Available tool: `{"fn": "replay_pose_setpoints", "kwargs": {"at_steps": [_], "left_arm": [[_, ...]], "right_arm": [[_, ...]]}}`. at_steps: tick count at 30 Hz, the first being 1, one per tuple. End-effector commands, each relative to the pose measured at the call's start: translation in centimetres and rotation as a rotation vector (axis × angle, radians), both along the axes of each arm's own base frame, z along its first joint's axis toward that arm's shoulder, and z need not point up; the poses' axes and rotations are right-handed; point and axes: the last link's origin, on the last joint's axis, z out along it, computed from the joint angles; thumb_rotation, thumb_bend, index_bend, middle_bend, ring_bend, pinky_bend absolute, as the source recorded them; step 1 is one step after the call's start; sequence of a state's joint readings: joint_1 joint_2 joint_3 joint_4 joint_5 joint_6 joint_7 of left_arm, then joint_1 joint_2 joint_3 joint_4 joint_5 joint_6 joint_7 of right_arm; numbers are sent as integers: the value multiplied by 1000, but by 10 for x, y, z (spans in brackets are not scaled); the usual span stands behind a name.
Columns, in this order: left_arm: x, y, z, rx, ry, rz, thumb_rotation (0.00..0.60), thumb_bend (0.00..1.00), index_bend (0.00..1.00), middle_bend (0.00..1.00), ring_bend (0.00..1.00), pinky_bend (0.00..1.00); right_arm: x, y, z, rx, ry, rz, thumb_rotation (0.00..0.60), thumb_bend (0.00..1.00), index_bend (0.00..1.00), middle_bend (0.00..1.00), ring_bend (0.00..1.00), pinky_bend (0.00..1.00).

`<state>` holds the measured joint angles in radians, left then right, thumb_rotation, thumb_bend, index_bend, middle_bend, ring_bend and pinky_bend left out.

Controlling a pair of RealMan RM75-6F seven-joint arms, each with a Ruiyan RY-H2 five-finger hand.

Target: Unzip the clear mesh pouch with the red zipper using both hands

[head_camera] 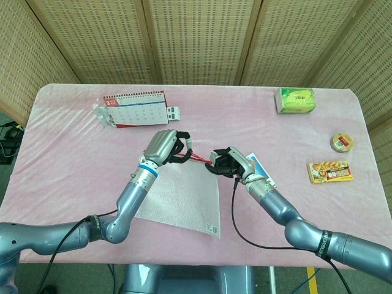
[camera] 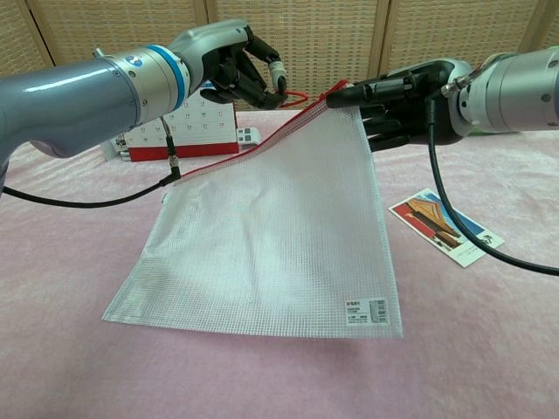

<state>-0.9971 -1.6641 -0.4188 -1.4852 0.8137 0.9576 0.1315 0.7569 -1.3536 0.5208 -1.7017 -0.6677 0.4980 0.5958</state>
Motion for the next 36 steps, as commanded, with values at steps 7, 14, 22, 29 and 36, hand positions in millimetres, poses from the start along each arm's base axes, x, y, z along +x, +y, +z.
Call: {"fn": "replay_pose_setpoints", "kwargs": {"at_steps": [7, 14, 22, 29, 36], "left_arm": [[-24, 13, 12, 24, 35, 47, 600, 784, 883, 987, 928, 1000], [-56, 26, 31, 70, 80, 108, 600, 783, 883, 987, 928, 1000], [-93, 39, 55, 116, 104, 176, 600, 785, 883, 987, 928, 1000], [-118, 44, 71, 121, 121, 221, 600, 785, 883, 987, 928, 1000], [-137, 47, 84, 120, 143, 261, 600, 784, 883, 987, 928, 1000]], "right_arm": [[-5, -7, 17, -30, -42, -27, 600, 771, 729, 974, 960, 1000], [-14, -13, 31, -57, -45, -46, 600, 771, 729, 974, 961, 1000], [-24, -18, 42, -89, -54, -78, 600, 771, 729, 974, 961, 1000], [-31, -22, 48, -106, -58, -101, 600, 771, 729, 974, 961, 1000], [-37, -24, 51, -119, -60, -122, 600, 771, 729, 974, 961, 1000]]}}
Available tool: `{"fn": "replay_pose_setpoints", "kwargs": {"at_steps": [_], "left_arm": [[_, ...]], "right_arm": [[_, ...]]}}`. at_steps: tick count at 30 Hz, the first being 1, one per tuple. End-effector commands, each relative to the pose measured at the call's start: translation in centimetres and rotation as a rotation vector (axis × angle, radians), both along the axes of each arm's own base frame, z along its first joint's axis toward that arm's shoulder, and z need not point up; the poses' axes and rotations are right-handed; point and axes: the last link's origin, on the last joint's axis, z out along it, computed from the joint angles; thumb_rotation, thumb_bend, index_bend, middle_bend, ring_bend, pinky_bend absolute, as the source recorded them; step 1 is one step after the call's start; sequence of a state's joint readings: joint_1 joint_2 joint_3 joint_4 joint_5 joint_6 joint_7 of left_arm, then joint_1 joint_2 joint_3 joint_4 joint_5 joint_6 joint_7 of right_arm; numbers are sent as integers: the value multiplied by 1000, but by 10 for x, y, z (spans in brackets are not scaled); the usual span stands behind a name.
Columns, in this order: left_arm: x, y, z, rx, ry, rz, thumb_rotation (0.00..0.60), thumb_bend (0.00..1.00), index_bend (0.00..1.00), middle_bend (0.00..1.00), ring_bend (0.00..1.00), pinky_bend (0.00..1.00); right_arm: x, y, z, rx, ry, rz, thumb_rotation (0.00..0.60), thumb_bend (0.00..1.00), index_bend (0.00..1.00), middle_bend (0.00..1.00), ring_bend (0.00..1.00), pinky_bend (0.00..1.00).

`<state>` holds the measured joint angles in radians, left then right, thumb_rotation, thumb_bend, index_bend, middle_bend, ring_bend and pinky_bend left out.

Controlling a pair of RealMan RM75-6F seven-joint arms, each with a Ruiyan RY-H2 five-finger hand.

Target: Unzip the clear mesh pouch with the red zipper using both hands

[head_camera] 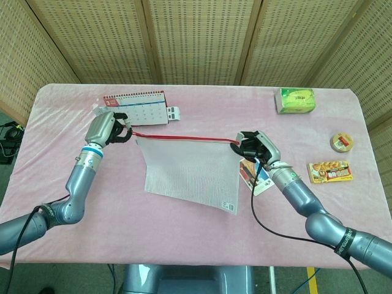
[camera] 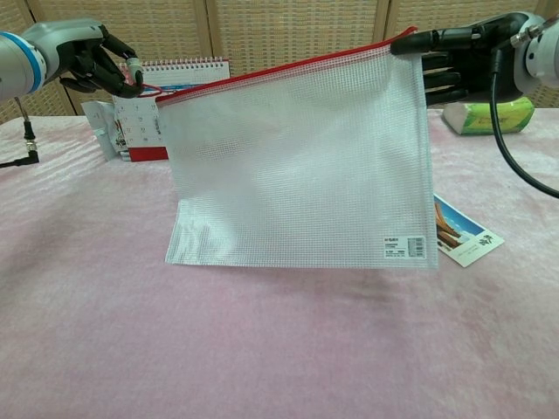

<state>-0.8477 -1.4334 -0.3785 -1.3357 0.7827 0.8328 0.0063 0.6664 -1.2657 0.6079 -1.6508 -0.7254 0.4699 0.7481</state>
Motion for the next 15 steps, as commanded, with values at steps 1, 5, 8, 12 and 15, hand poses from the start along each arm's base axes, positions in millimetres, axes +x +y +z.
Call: {"fn": "replay_pose_setpoints", "kwargs": {"at_steps": [1, 5, 8, 12, 15], "left_arm": [[-7, 1, 3, 1, 0, 17, 600, 784, 883, 987, 928, 1000], [-15, 2, 8, 0, 5, 41, 600, 784, 883, 987, 928, 1000], [-19, 3, 9, 5, 12, 49, 600, 785, 883, 987, 928, 1000], [-20, 3, 8, 1, 6, 54, 600, 785, 883, 987, 928, 1000], [-20, 4, 7, -1, 4, 53, 600, 785, 883, 987, 928, 1000]], "right_arm": [[-2, -1, 1, -4, -1, -6, 600, 771, 729, 974, 961, 1000], [-5, -2, 2, -13, 2, -17, 600, 771, 729, 974, 961, 1000], [-7, -3, 2, -15, 6, -22, 600, 771, 729, 974, 961, 1000], [-9, -4, 1, -14, 11, -24, 600, 772, 729, 974, 961, 1000], [-11, -4, 0, -15, 17, -27, 600, 771, 729, 974, 961, 1000]]}}
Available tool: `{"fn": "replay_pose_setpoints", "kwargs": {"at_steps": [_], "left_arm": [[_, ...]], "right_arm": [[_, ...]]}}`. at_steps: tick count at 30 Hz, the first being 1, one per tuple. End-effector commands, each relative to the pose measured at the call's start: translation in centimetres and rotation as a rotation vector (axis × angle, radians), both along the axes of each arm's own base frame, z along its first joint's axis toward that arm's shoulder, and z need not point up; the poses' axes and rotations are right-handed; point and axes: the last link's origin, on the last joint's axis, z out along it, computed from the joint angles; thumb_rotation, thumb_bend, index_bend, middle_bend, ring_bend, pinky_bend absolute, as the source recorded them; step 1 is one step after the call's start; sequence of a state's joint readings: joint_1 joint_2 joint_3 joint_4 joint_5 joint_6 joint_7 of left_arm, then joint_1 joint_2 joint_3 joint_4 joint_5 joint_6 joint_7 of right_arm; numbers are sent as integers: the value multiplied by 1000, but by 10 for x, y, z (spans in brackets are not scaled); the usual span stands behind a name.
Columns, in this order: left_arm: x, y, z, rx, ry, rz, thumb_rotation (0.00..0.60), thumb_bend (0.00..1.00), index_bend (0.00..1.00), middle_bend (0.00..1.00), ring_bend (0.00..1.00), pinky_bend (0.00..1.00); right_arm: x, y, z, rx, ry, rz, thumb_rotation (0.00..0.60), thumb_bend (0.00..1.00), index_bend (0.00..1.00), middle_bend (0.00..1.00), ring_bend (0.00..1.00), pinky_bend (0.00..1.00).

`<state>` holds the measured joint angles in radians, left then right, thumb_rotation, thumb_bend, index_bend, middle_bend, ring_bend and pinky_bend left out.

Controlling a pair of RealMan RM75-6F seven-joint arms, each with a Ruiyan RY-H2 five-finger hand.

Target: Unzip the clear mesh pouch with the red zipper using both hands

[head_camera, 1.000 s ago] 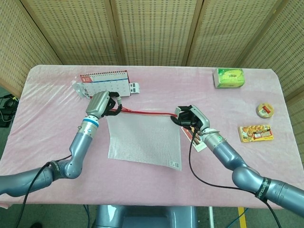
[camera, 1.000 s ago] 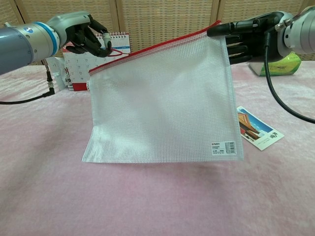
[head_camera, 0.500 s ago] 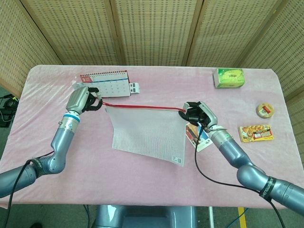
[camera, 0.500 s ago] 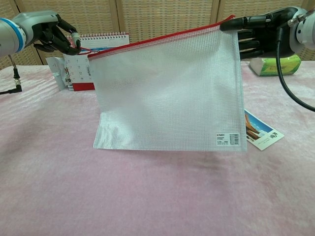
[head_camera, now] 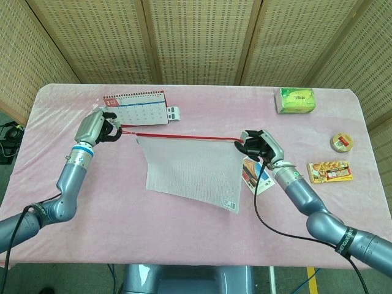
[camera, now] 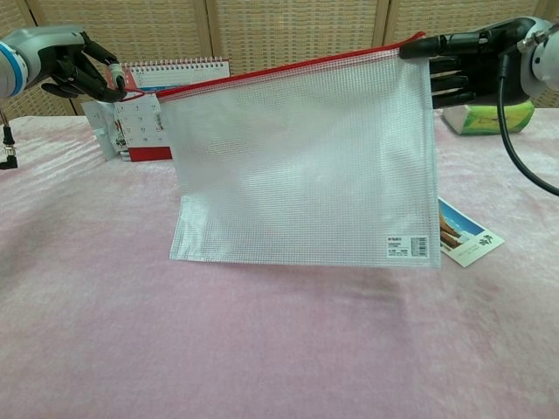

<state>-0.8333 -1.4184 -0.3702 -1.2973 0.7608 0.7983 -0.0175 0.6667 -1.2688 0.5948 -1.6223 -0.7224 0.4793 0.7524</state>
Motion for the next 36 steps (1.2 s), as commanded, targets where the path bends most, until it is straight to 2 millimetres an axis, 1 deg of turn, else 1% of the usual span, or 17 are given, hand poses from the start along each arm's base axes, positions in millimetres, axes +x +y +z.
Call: {"fn": "replay_pose_setpoints", "kwargs": {"at_steps": [1, 4, 6, 8, 9, 11, 18, 23, 25, 26, 27, 28, 29, 31, 32, 34, 36], "left_arm": [[0, 0, 0, 4, -1, -1, 600, 785, 883, 987, 928, 1000], [0, 1, 1, 9, 1, -2, 600, 779, 882, 987, 928, 1000], [-1, 1, 1, 10, 4, -2, 600, 661, 812, 987, 928, 1000], [-2, 0, 2, 7, 1, -2, 600, 220, 443, 985, 925, 1000], [-2, 0, 2, 6, -1, -4, 600, 95, 287, 981, 923, 1000], [-3, -2, 2, -12, -2, -10, 600, 0, 17, 963, 914, 1000], [-5, -7, 12, -16, 0, -46, 600, 0, 0, 954, 908, 1000], [-10, -19, 27, 43, 20, -89, 600, 0, 0, 932, 886, 1000], [-16, -29, 37, 94, 50, -120, 600, 0, 0, 850, 810, 963], [-19, -34, 40, 113, 66, -132, 600, 0, 0, 734, 707, 874], [-24, -41, 45, 140, 99, -150, 600, 0, 0, 620, 601, 775], [-27, -47, 47, 155, 117, -160, 600, 0, 0, 405, 393, 577], [-34, -57, 51, 174, 150, -173, 600, 0, 0, 199, 193, 348], [-48, -79, 55, 176, 221, -180, 600, 0, 0, 13, 11, 76], [-52, -86, 56, 173, 243, -178, 600, 0, 0, 0, 0, 9], [-62, -109, 63, 192, 301, -171, 600, 0, 0, 0, 0, 0], [-69, -128, 69, 228, 339, -169, 600, 0, 0, 0, 0, 0]], "right_arm": [[-2, 0, -1, -1, 1, -5, 600, 771, 729, 974, 961, 1000], [-5, 1, -2, -5, 6, -11, 600, 770, 728, 973, 960, 1000], [-7, 1, -2, -7, 10, -14, 600, 735, 711, 974, 961, 1000], [-9, 1, -3, -11, 19, -14, 600, 421, 493, 973, 961, 1000], [-11, 1, -3, -16, 33, -10, 600, 207, 318, 971, 961, 1000], [-13, 2, -4, -18, 89, 17, 600, 11, 112, 966, 961, 1000], [-23, -1, 8, -123, 273, 88, 600, 0, 49, 956, 959, 1000], [-39, 9, 21, -197, 435, 143, 600, 0, 115, 946, 952, 1000], [-51, 18, 29, -284, 589, 208, 600, 0, 161, 915, 920, 994], [-57, 22, 33, -326, 670, 243, 600, 0, 174, 891, 895, 980], [-65, 29, 37, -389, 774, 289, 600, 0, 181, 857, 863, 951], [-70, 33, 40, -434, 838, 317, 600, 0, 187, 764, 780, 853], [-79, 41, 44, -502, 935, 357, 600, 0, 179, 633, 662, 695], [-94, 56, 49, -589, 1069, 409, 600, 0, 144, 360, 386, 363], [-100, 62, 51, -604, 1116, 424, 600, 0, 119, 208, 212, 186], [-115, 78, 55, -617, 1215, 450, 600, 0, 88, 46, 35, 26], [-123, 91, 58, -625, 1276, 461, 600, 0, 69, 1, 0, 0]]}}
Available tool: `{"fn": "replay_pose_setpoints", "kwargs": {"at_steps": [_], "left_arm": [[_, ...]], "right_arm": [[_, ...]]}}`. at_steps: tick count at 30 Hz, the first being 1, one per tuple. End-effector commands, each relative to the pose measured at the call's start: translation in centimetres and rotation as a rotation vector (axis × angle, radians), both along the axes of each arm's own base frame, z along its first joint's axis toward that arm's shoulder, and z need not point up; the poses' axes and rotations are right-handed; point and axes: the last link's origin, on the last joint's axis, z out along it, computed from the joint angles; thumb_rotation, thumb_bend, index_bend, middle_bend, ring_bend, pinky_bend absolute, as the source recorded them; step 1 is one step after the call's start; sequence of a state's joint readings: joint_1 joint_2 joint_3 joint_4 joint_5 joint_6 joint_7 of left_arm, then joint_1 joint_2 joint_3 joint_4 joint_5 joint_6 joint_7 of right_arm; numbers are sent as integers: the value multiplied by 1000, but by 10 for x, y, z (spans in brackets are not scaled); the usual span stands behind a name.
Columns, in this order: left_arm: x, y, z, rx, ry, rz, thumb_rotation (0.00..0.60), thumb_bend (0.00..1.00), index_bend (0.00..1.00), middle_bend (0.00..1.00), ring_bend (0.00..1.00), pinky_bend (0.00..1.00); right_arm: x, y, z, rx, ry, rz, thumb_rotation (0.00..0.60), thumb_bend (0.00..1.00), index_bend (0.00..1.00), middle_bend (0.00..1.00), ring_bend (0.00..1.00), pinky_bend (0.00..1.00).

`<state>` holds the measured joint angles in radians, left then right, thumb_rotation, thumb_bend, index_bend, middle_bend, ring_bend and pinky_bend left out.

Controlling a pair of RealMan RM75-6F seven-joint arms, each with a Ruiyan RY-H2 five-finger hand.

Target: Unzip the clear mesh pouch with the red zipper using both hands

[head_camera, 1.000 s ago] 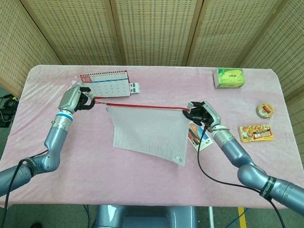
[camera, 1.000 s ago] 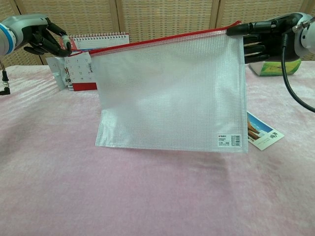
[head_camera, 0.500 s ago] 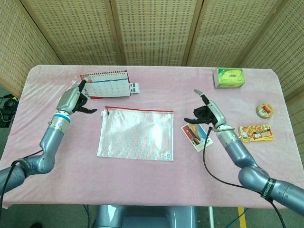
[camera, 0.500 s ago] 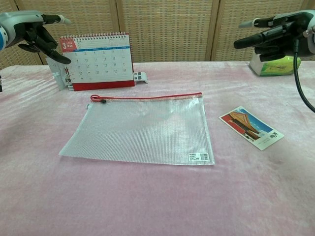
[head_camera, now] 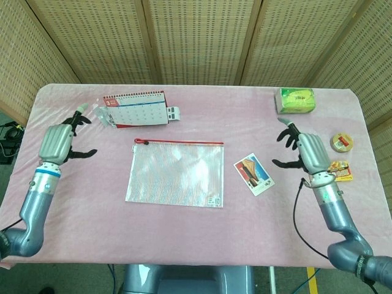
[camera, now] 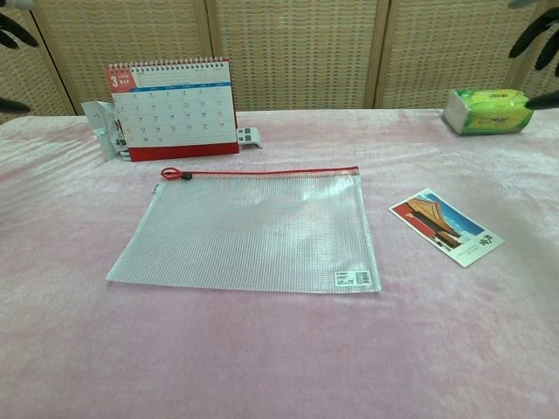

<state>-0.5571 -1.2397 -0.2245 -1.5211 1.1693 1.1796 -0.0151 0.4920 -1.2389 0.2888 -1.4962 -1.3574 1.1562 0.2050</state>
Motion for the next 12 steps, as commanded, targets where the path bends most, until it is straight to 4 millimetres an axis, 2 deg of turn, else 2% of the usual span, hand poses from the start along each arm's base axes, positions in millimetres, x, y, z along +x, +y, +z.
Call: {"fn": "replay_pose_setpoints", "kwargs": {"at_steps": [1, 7, 12], "left_arm": [[-20, -49, 14, 72, 114, 1, 600, 0, 0, 0, 0, 0], [-50, -110, 13, 162, 120, 27, 600, 0, 0, 0, 0, 0], [-67, -140, 16, 129, 136, 80, 600, 0, 0, 0, 0, 0]], "right_arm": [[-42, 49, 8, -85, 272, 17, 600, 0, 62, 0, 0, 0], [-68, 93, 11, -124, 374, -19, 600, 0, 45, 0, 0, 0], [-83, 119, 11, -122, 408, -63, 600, 0, 45, 0, 0, 0]]}}
